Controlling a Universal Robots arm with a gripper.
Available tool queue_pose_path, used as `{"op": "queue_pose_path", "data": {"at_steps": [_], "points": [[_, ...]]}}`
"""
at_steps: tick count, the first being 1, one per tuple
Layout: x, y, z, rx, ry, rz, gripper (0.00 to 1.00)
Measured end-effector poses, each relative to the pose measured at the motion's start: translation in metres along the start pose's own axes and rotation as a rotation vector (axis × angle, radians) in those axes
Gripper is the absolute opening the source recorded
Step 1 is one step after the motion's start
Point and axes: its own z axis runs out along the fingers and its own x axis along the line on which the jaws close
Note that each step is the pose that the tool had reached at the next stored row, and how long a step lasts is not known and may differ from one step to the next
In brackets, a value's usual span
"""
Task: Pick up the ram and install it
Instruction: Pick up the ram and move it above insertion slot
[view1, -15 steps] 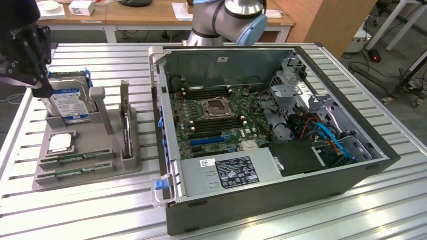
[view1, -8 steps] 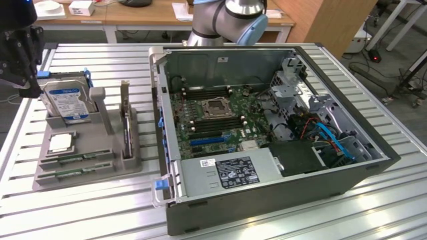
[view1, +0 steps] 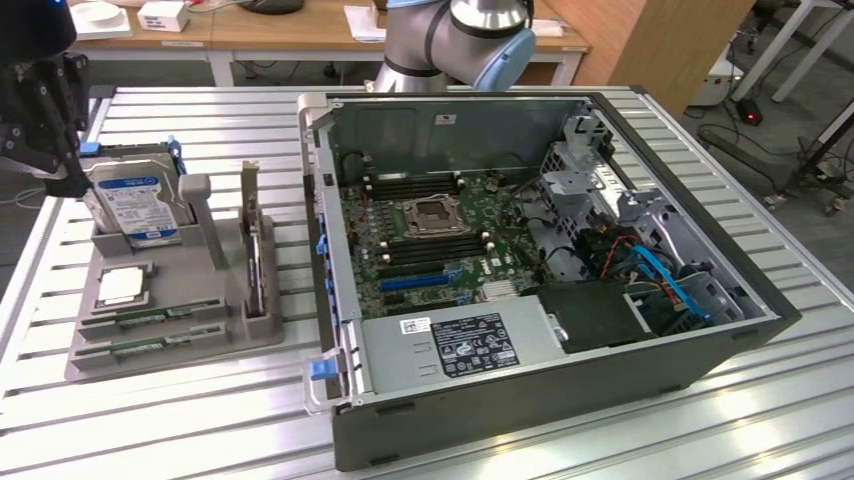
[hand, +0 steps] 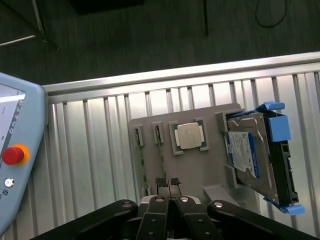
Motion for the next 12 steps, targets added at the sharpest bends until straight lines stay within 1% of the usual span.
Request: {"op": "queue_pose_path", "data": {"at_steps": [3,12], "points": [[0.0000,0.0001,0.0004,0.0075,0.0017,-0.024,0.09],[-0.0001,-0.0001,0.0017,0.0317,0.0098,-0.129,0.09]]}}
